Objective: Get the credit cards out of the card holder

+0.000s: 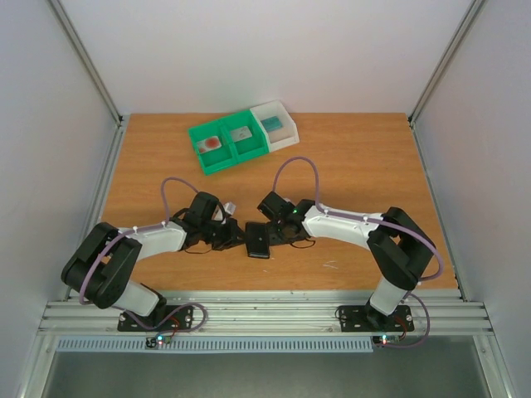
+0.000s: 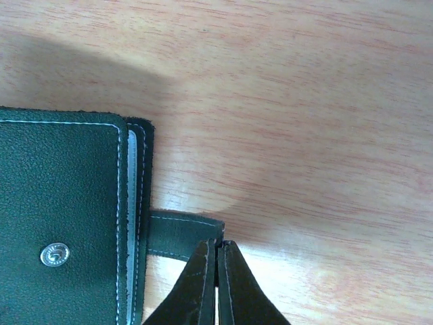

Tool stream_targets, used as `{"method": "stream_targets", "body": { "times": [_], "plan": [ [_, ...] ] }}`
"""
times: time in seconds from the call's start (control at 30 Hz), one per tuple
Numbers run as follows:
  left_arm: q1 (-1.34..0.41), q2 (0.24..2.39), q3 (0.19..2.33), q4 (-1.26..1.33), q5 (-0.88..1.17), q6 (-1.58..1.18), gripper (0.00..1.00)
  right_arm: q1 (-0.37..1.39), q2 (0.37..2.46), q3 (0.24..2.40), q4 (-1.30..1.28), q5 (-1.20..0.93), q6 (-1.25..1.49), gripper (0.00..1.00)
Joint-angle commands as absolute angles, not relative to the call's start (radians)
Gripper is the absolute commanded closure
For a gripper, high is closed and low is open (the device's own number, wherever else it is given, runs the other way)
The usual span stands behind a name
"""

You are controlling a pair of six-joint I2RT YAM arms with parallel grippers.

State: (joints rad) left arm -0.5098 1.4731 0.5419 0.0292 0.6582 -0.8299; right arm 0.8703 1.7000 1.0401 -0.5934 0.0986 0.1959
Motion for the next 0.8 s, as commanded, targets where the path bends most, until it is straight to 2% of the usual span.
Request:
{"method": "stream_targets", "body": {
  "times": [0.0,0.1,0.23,0.33,0.5,0.6,0.77],
  "plan": [
    [-0.506,1.461,0.538,0.027,0.648,-0.812,1.0,0.871,1.654,1.024,-0.627,0.151,0.187,0.99],
    [-0.506,1.475,0.544,0.023,0.647,-0.811,0.94,0.87,1.63,1.019,-0.621,0.145,0.189,0.99],
    [-0.506,1.465,0.552,-0.023,0.624,-0.801,0.72,0.87,1.574,0.989,-0.591,0.14,0.197,0.99],
    [-0.506,1.44,0.574,-0.099,0.591,-0.777,0.52,0.871,1.549,0.984,-0.587,0.123,0.193,0.99],
    [-0.506,1.372,0.621,-0.225,0.523,-0.728,0.33,0.872,1.503,1.001,-0.569,0.047,0.172,0.99],
    [-0.506,1.331,0.636,-0.282,0.499,-0.706,0.26,0.871,1.475,0.997,-0.519,-0.04,0.184,0.99],
    [-0.506,1.26,0.613,-0.298,0.465,-0.717,0.25,0.871,1.462,0.998,-0.41,-0.201,0.2,0.99]
  ]
}}
